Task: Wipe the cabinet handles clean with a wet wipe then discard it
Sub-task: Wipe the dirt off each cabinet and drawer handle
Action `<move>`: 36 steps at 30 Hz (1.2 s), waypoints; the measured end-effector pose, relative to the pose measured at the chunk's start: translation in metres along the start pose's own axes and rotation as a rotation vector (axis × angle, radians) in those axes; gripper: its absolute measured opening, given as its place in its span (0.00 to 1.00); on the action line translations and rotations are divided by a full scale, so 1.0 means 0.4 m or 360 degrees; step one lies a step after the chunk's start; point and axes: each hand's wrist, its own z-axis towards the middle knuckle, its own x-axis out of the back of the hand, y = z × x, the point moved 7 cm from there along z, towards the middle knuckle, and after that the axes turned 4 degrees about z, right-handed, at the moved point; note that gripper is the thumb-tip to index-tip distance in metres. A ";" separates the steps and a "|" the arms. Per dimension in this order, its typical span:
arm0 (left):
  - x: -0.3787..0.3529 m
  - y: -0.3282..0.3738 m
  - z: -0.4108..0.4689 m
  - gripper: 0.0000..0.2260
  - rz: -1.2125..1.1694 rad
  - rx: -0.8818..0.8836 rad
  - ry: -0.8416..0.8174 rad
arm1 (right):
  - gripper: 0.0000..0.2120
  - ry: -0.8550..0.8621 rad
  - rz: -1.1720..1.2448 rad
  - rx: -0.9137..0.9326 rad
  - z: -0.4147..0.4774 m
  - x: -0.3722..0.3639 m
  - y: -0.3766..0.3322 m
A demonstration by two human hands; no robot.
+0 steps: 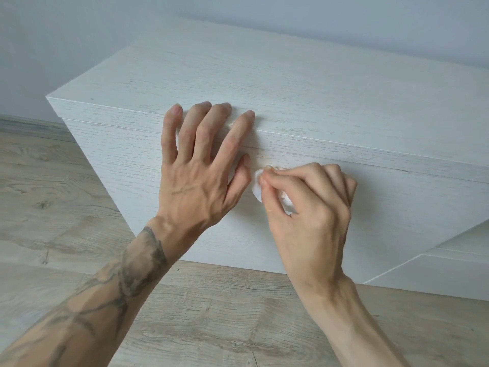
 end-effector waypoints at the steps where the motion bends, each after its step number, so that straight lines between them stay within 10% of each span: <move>1: 0.000 0.000 0.000 0.22 -0.0003 0.0000 0.0000 | 0.05 -0.0016 -0.0032 -0.0024 0.008 -0.011 -0.002; 36: -0.005 -0.003 -0.001 0.23 0.0013 -0.0016 -0.0001 | 0.04 -0.0181 0.0124 0.0195 0.018 0.011 0.025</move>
